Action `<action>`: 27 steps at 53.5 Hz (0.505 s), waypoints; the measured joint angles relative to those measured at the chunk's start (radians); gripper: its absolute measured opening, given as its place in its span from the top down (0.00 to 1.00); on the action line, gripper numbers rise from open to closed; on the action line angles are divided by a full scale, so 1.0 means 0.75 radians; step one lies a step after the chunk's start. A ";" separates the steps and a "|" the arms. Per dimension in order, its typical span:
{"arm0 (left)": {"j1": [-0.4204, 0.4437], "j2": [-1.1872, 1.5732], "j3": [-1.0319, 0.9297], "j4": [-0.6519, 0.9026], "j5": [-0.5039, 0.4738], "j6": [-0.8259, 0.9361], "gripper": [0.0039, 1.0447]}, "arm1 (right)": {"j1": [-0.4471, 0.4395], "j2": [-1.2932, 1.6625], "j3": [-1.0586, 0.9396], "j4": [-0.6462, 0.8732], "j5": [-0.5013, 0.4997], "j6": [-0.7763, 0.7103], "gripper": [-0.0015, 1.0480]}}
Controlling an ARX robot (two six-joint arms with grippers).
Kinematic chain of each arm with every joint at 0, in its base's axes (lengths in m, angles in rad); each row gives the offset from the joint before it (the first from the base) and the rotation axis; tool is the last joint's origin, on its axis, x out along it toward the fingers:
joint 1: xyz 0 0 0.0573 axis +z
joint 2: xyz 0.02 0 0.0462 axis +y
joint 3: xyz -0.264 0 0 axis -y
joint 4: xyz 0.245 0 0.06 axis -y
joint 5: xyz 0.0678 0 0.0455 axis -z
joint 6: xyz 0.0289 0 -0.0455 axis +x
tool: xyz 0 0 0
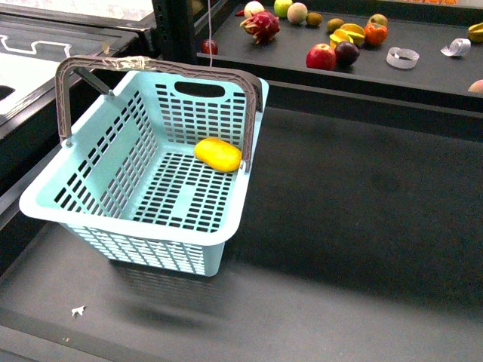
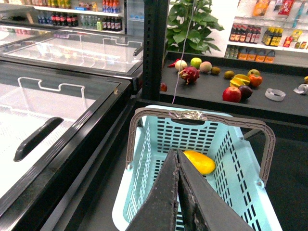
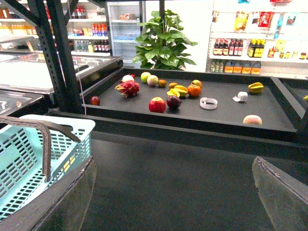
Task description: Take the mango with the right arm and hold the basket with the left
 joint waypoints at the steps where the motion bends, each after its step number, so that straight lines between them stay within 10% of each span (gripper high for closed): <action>1: 0.001 -0.006 -0.011 0.011 0.001 0.001 0.98 | 0.000 0.000 0.000 0.000 0.000 0.000 0.08; 27: 0.002 -0.513 -0.049 -0.439 0.004 0.010 0.98 | 0.000 0.000 0.000 0.000 0.000 0.000 0.08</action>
